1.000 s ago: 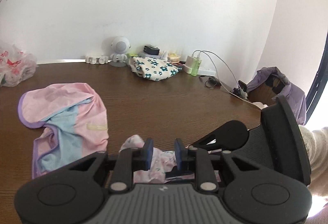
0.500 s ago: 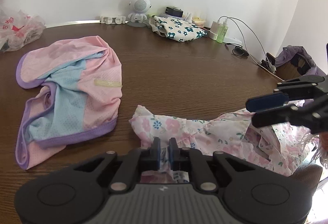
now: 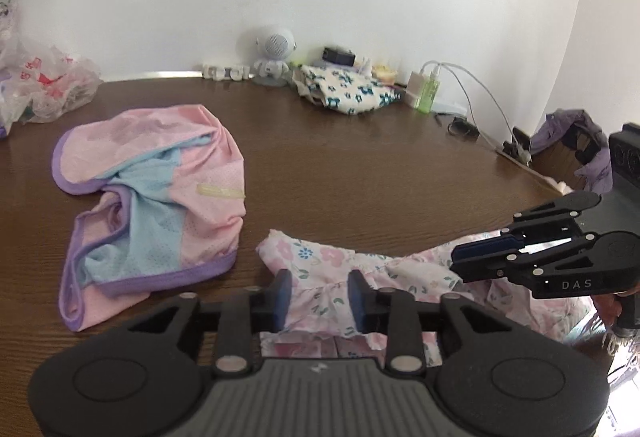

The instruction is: Fold clothes

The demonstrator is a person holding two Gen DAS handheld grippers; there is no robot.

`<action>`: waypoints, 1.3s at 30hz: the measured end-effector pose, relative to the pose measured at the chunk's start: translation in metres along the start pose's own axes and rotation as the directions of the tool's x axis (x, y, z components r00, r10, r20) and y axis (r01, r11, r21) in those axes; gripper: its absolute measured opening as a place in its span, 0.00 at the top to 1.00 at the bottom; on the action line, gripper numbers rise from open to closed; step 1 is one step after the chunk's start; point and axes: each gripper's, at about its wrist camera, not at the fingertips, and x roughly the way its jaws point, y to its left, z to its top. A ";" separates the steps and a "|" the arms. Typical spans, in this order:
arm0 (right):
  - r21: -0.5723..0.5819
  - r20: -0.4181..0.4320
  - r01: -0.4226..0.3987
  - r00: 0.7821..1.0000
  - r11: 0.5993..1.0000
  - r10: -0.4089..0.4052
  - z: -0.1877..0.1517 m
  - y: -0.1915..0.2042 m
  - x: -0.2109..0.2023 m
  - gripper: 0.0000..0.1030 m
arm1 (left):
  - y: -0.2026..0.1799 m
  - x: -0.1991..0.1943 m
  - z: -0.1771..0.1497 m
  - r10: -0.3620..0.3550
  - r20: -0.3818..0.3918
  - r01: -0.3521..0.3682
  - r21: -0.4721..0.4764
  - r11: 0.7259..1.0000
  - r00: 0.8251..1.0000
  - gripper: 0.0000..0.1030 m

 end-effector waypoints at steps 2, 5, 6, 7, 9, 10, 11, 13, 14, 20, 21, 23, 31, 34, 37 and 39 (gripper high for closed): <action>0.041 0.047 -0.017 0.999 0.999 0.015 0.002 0.002 -0.012 0.85 | 0.007 -0.012 -0.003 0.012 0.003 -0.012 -0.067 0.998 1.000 0.56; 0.094 0.114 -0.047 0.993 0.994 0.036 0.006 0.005 -0.022 0.84 | 0.018 -0.018 -0.012 0.010 -0.014 -0.012 -0.190 0.982 1.000 0.54; 0.105 0.125 -0.048 0.992 0.993 0.034 0.008 0.007 -0.019 0.84 | 0.021 -0.019 -0.015 0.004 -0.015 -0.008 -0.233 0.973 1.000 0.51; 0.116 0.120 -0.044 0.992 0.992 0.030 0.009 0.009 -0.013 0.84 | 0.024 -0.019 -0.018 -0.002 -0.016 -0.003 -0.276 0.961 1.000 0.49; 0.139 0.095 -0.036 0.995 0.990 0.023 0.007 0.011 0.003 0.84 | 0.031 -0.020 -0.025 -0.017 -0.012 0.011 -0.357 0.934 1.000 0.38; 0.145 0.078 -0.027 0.997 0.989 0.016 0.004 0.012 0.011 0.84 | 0.034 -0.020 -0.027 -0.032 -0.006 0.027 -0.389 0.921 0.999 0.37; 0.148 0.062 -0.016 0.998 0.989 0.007 0.000 0.012 0.019 0.84 | 0.037 -0.020 -0.029 -0.049 -0.002 0.044 -0.420 0.907 0.999 0.37; 0.137 0.047 0.004 0.999 0.991 -0.010 -0.009 0.013 0.030 0.84 | 0.043 -0.018 -0.031 -0.071 0.004 0.064 -0.474 0.878 0.997 0.34; 0.130 0.042 0.013 0.999 0.991 -0.019 -0.014 0.013 0.036 0.84 | 0.045 -0.014 -0.029 -0.068 -0.003 0.058 -0.492 0.869 0.998 0.33; 0.070 0.040 0.043 0.998 0.997 -0.046 -0.021 0.021 0.036 0.84 | 0.045 0.011 -0.020 -0.069 -0.025 0.046 -0.520 0.853 0.997 0.34; 0.065 0.044 0.048 0.998 0.997 -0.051 -0.022 0.023 0.036 0.84 | 0.041 0.015 -0.019 -0.082 -0.036 0.052 -0.512 0.858 0.996 0.40; 0.061 0.051 0.055 0.997 0.997 -0.058 -0.023 0.024 0.036 0.84 | 0.033 0.021 -0.018 -0.096 -0.059 0.054 -0.492 0.869 0.994 0.61; 0.068 0.064 0.051 0.996 0.996 -0.055 -0.024 0.023 0.034 0.83 | 0.018 0.024 -0.026 -0.073 -0.032 0.049 -0.477 0.878 0.997 0.93; 0.118 0.085 0.000 0.996 0.993 -0.010 -0.028 0.018 0.017 0.75 | 0.009 0.012 -0.018 -0.001 -0.007 -0.002 -0.382 0.924 1.000 0.95; 0.137 0.140 -0.017 0.990 0.990 -0.002 -0.038 0.011 -0.023 0.66 | -0.002 -0.002 -0.008 0.082 0.020 -0.074 -0.250 0.965 0.996 0.96; 0.157 0.162 0.018 0.986 0.987 -0.044 -0.048 0.001 -0.050 0.64 | -0.012 -0.009 0.001 0.144 0.038 -0.137 -0.141 0.980 0.989 0.96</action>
